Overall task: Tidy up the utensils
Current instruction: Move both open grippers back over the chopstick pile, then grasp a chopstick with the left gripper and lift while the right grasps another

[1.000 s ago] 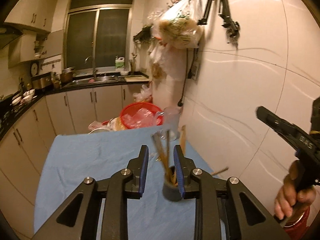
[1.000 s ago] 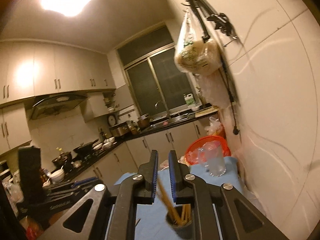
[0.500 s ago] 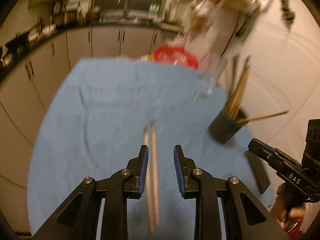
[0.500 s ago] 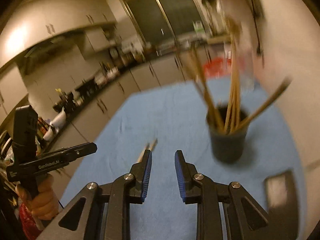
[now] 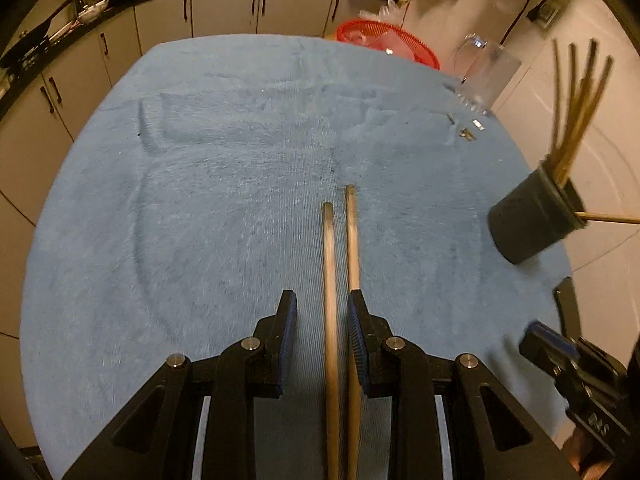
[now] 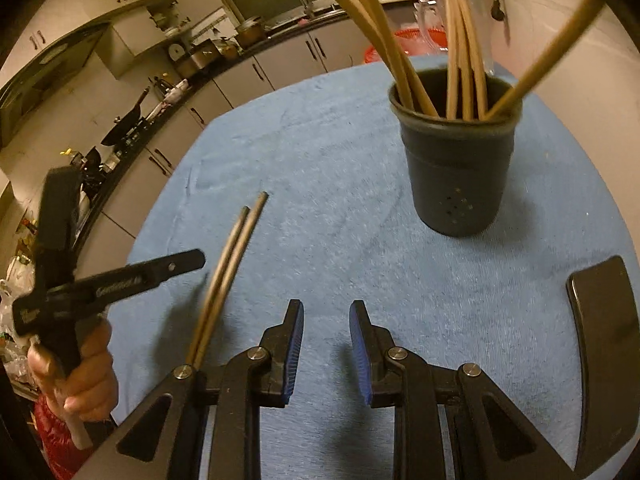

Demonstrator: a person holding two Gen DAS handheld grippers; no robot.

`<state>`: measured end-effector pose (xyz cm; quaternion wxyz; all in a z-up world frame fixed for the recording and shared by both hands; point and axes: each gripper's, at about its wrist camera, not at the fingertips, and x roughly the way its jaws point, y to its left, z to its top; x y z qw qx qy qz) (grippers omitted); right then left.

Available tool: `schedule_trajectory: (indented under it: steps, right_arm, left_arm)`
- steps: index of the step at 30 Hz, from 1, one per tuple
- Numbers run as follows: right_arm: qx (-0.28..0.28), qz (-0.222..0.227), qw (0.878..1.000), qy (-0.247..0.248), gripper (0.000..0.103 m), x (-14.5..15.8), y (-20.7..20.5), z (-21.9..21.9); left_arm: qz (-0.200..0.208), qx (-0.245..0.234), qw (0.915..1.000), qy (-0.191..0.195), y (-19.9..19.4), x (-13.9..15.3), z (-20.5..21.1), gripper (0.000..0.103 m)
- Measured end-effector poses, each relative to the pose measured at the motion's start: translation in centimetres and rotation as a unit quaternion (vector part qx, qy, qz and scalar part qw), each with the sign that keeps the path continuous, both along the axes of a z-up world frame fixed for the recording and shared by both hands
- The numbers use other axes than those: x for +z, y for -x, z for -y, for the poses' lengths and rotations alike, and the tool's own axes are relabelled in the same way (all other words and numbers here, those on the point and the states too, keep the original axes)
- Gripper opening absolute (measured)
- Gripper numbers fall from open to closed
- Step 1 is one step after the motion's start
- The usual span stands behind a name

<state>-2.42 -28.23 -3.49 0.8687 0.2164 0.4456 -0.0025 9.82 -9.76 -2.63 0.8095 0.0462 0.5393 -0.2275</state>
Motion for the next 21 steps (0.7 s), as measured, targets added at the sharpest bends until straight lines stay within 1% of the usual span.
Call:
schedule_trajectory:
  steps: [2,5,8,10,11,15,19,21]
  right_arm:
    - [-0.005,-0.002,1.000,-0.001,0.026,-0.4,0.0,0.2]
    - [-0.006,-0.002,1.000,0.001,0.026,-0.5,0.4,0.4]
    - [-0.004,-0.002,1.000,0.001,0.026,-0.2,0.5,0.7]
    - [0.000,-0.001,1.000,0.004,0.026,0.2,0.3,0.5]
    - [0.003,0.000,1.000,0.004,0.026,0.4,0.1,0.4]
    - [0.020,-0.006,1.000,-0.005,0.026,0.8,-1.7,-0.6]
    - [0.042,-0.013,0.999,-0.008,0.026,1.4,-4.5,-2.1]
    - [0.057,-0.021,0.998,-0.011,0.026,1.5,-6.5,-3.2]
  left_arm:
    - [-0.004,-0.002,1.0000,-0.009,-1.0,-0.6,0.9,0.026]
    - [-0.007,-0.013,0.9998,-0.012,-2.0,-1.1,2.1,0.026]
    - [-0.002,-0.004,0.9997,-0.024,-3.0,-1.8,2.9,0.025]
    - [0.000,0.014,0.9992,-0.037,-3.5,-2.0,2.7,0.018]
    - [-0.001,0.018,0.9992,-0.036,-3.5,-2.0,2.2,0.016]
    - [0.007,0.046,0.9981,-0.041,-3.3,-2.0,-0.9,0.016]
    - [0.003,0.068,0.9974,-0.025,-2.7,-1.9,-4.3,0.016]
    - [0.004,0.069,0.9975,-0.014,-2.6,-2.0,-5.2,0.015]
